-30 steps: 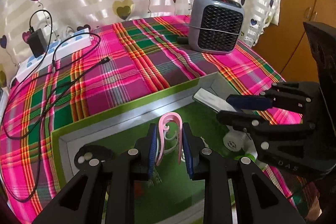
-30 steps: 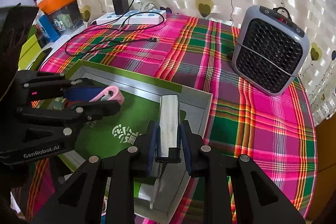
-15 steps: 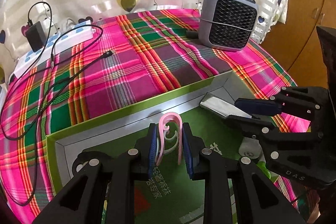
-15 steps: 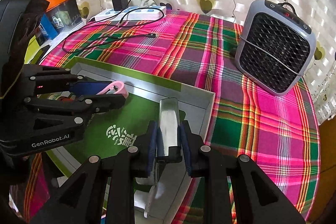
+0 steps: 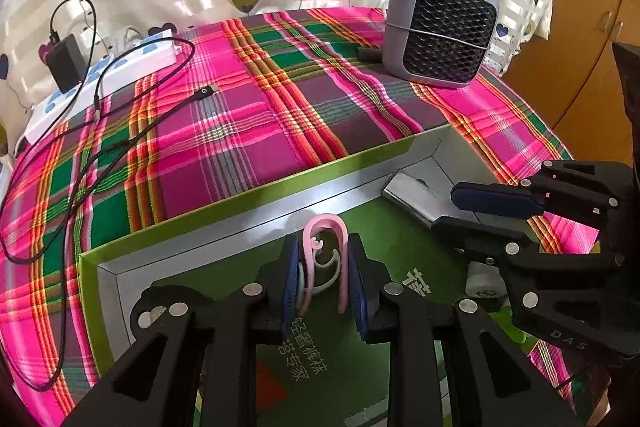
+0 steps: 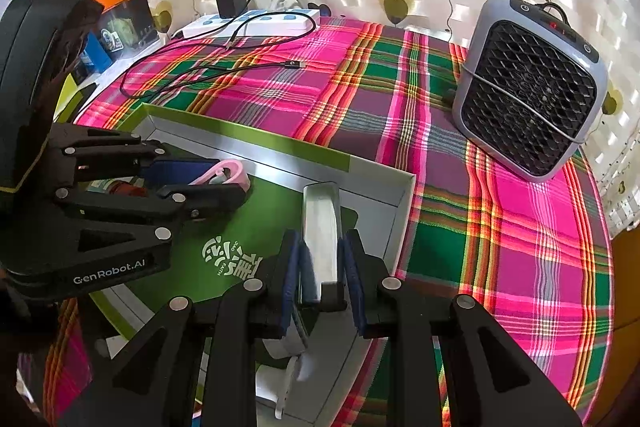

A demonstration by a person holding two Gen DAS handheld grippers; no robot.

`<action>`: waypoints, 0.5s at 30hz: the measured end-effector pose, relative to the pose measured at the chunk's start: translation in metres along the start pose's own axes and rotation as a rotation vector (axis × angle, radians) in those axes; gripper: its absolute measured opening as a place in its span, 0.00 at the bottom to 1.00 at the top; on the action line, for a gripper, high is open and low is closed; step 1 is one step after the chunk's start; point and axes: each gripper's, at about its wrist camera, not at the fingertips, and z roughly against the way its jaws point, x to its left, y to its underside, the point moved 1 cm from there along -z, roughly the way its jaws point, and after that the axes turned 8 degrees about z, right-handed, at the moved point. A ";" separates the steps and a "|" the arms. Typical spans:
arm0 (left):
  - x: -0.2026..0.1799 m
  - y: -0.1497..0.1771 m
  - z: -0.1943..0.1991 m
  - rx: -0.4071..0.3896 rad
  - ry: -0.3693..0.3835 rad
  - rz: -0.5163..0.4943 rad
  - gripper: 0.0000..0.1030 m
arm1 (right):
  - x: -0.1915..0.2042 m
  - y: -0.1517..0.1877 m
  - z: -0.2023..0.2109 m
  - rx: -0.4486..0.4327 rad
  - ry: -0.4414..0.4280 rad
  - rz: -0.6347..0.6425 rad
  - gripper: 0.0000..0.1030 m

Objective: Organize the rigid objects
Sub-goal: 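Release the pink clip in the box with left tool while right tool releases the white stick there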

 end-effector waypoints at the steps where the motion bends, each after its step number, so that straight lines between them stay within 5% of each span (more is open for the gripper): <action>1: 0.000 0.000 0.000 0.002 0.002 0.002 0.22 | 0.000 0.000 0.000 0.001 0.004 0.005 0.23; 15: -0.001 0.001 0.000 0.000 0.014 0.004 0.28 | 0.001 0.002 0.002 -0.019 -0.001 -0.017 0.23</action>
